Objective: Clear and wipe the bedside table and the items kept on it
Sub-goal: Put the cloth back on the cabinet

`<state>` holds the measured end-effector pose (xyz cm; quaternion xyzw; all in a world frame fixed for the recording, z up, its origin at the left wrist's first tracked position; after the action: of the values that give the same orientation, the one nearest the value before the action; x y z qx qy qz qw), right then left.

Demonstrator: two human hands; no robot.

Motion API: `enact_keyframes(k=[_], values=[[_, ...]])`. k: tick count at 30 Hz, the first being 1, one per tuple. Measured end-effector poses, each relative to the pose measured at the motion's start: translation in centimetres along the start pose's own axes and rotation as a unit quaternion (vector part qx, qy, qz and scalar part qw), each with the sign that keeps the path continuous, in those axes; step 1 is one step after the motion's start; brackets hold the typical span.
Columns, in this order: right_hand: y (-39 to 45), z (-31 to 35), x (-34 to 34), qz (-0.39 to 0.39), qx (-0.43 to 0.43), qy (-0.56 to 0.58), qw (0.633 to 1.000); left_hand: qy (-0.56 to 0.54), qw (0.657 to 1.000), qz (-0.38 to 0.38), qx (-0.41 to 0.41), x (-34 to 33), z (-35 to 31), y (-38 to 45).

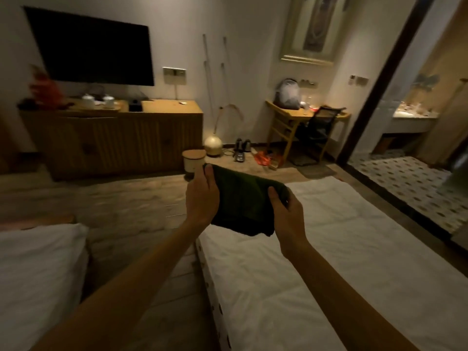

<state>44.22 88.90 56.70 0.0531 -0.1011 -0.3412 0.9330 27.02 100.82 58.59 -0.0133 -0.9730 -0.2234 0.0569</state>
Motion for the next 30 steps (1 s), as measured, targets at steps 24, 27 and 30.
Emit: enact_keyframes(k=[24, 27, 30], values=[[35.9, -2.4, -39.5, 0.145, 0.131, -0.075, 0.978, -0.111, 0.966, 0.094, 0.216, 11.2, 25.0, 38.6], [39.8, -3.7, -43.3, 0.17, 0.116, -0.071, 0.976, -0.125, 0.961, 0.073, 0.236, 12.3, 28.3, 42.5], [45.6, -5.1, -48.6, 0.173, 0.118, -0.08, 0.974, -0.156, 0.956, 0.033, 0.246, 13.1, 33.3, 48.9]])
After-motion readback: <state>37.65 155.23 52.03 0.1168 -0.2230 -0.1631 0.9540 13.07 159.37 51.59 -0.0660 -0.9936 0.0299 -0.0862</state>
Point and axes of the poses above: each hand's wrist, its own y-axis towards the middle knuckle, its own x-axis out of the back of the hand, z = x × y, the point moved 5 cm from there along y, towards the middle knuckle, and after that the axes turned 7 degrees about -y, right-handed, at the moved point
